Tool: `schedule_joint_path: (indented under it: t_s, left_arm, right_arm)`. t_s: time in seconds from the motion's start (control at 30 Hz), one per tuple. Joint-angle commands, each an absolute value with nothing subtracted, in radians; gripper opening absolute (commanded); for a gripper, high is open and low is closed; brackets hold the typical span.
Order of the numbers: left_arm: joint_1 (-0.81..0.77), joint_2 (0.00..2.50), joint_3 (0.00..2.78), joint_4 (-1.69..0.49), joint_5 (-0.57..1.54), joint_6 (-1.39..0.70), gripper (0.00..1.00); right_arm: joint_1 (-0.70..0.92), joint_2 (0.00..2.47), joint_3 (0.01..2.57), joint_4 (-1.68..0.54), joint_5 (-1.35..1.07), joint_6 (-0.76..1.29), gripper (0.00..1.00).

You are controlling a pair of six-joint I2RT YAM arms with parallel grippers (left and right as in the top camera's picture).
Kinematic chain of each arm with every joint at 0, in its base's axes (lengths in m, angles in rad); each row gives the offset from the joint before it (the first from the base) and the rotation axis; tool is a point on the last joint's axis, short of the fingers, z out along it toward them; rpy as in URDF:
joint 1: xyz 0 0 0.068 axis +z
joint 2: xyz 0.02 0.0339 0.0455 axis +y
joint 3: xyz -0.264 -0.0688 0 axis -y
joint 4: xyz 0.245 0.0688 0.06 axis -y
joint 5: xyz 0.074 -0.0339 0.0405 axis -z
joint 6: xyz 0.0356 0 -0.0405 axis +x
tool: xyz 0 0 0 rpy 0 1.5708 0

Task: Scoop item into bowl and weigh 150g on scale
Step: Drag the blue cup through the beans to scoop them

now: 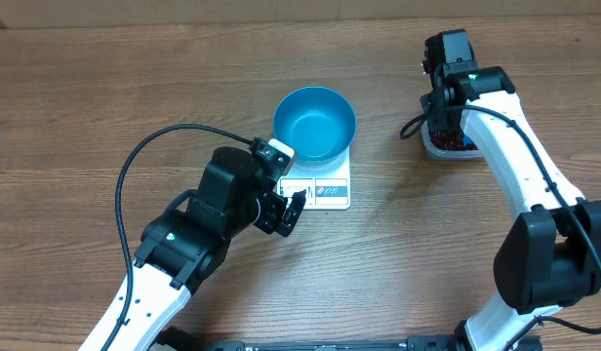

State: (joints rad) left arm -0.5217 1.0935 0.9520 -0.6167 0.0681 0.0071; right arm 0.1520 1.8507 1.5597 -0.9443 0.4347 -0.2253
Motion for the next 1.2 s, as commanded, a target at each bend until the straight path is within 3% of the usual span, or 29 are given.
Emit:
schedule_joint_path:
  t_s: [0.0, 1.17]
  left_arm:
    - [-0.516, 1.092, 0.971, -0.614, 0.078, 0.027, 1.0]
    - [-0.516, 1.092, 0.971, -0.613, 0.079, 0.026, 1.0]
  right_arm:
    - [0.148, 1.859, 1.581, -0.94, 0.456, -0.237, 0.04]
    - [0.134, 1.917, 1.571, -0.918, 0.493, -0.249, 0.04]
